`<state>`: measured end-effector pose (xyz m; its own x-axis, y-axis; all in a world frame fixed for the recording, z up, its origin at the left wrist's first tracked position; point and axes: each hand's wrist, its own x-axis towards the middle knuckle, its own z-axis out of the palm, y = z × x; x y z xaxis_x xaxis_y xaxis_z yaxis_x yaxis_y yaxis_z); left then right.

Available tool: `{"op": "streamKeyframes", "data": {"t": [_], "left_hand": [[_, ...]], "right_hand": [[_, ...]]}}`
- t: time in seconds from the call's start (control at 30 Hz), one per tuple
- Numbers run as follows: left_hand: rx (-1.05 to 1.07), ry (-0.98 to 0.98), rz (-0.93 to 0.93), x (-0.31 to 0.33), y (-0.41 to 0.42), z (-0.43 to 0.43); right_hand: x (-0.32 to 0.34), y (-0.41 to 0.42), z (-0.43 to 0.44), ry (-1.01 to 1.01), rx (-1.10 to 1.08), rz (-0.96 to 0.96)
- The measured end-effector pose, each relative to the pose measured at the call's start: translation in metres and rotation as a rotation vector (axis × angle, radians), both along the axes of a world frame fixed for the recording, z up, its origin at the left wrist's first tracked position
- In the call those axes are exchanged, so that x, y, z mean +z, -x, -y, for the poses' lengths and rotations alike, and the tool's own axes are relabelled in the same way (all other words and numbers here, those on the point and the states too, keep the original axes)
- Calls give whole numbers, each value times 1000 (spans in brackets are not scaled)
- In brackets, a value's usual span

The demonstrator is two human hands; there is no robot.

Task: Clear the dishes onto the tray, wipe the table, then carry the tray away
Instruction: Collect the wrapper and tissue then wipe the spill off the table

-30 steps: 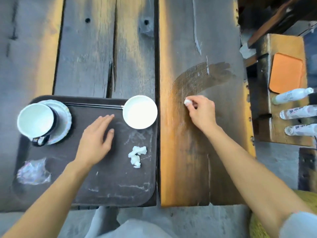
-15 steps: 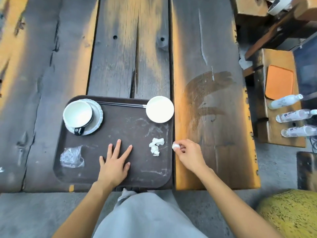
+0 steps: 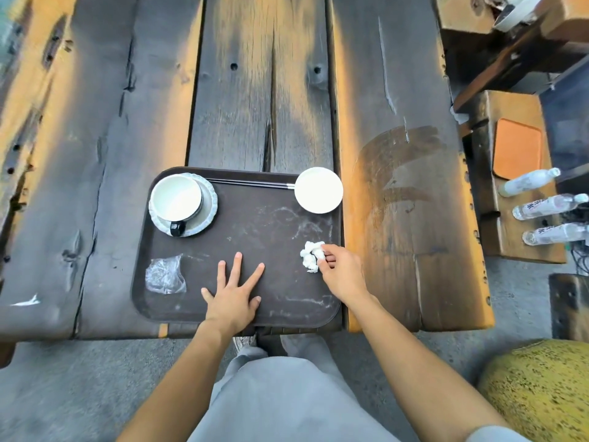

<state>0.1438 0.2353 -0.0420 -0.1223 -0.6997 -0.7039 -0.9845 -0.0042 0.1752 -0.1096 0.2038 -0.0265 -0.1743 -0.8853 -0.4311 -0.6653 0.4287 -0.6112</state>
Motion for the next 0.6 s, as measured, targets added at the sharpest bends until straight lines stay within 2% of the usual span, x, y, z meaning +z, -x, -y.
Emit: {"op": "streamKeyframes", "data": {"t": [0.17, 0.3, 0.47, 0.53, 0.6], "left_hand": [[-5, -44, -45, 5, -3, 6], [111, -4, -218, 15, -22, 7], [351, 323, -443, 35, -58, 2], [496, 412, -480, 42, -72, 1], [655, 506, -484, 45, -91, 4]], "right_hand": [[4, 7, -5, -5, -55, 4], [8, 14, -9, 26, -36, -62], [6, 14, -23, 1, 69, -246], [5, 10, -30, -20, 83, -232], [6, 8, -33, -6, -3, -169]]}}
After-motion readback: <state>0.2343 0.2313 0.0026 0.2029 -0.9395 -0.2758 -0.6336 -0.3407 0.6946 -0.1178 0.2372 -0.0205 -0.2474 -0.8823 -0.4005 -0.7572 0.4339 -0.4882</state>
